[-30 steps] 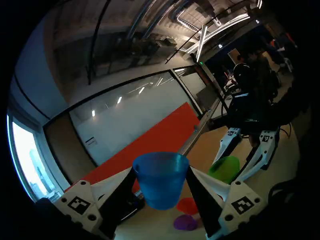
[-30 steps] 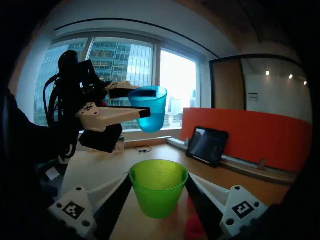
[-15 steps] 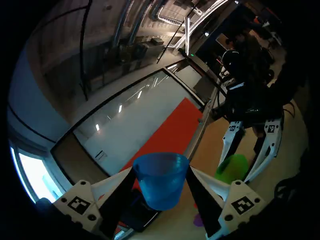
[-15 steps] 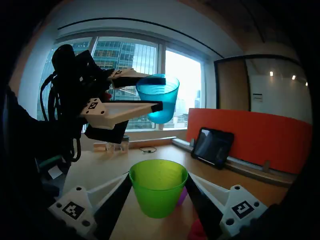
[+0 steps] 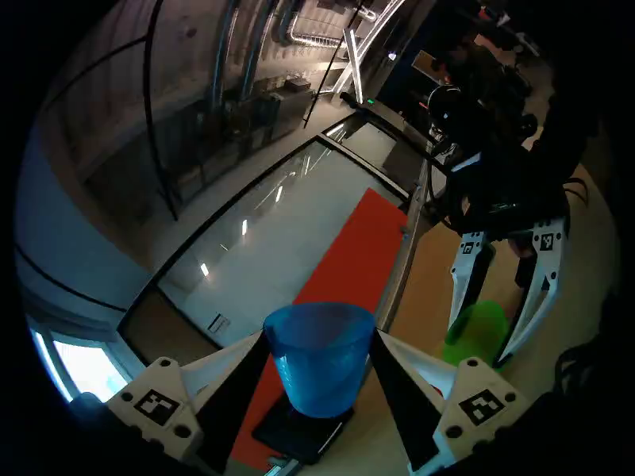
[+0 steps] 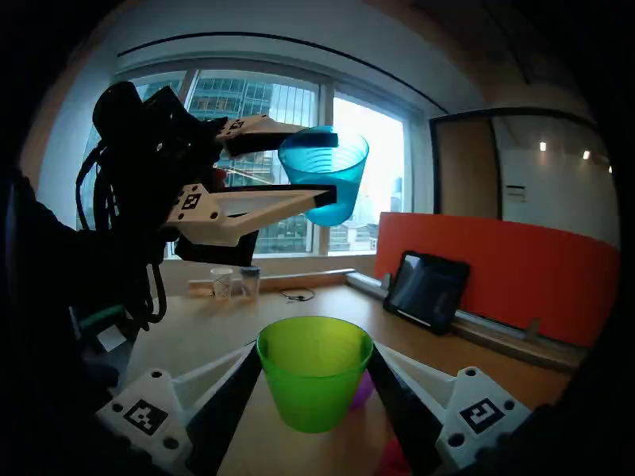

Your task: Pour water

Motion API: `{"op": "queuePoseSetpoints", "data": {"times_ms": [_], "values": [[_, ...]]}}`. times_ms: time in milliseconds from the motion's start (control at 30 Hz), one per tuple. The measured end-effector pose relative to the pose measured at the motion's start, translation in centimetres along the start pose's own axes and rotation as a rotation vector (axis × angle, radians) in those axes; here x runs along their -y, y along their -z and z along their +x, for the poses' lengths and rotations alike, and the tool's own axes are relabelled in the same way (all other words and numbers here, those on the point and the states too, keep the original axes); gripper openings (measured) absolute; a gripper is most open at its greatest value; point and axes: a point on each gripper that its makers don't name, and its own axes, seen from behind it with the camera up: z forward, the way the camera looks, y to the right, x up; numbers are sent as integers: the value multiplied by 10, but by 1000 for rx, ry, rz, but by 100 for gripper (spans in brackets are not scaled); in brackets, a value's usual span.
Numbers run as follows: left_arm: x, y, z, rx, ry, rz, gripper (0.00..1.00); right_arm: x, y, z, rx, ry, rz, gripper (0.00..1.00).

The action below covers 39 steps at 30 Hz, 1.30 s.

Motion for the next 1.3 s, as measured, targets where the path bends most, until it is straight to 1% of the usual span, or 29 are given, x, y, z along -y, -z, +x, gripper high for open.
{"op": "queuePoseSetpoints", "data": {"times_ms": [333,633,900,1300], "values": [[4,-1,5,-4,-70,16,86,3,-6,0,1,0,8,92],[4,0,6,-1,-142,24,86,2,-7,0,-2,-4,12,92],[5,0,7,-1,-182,29,86,3,-6,1,-5,-5,16,92],[6,-1,9,-1,-223,33,86,4,-7,3,-12,-1,17,92]]}}
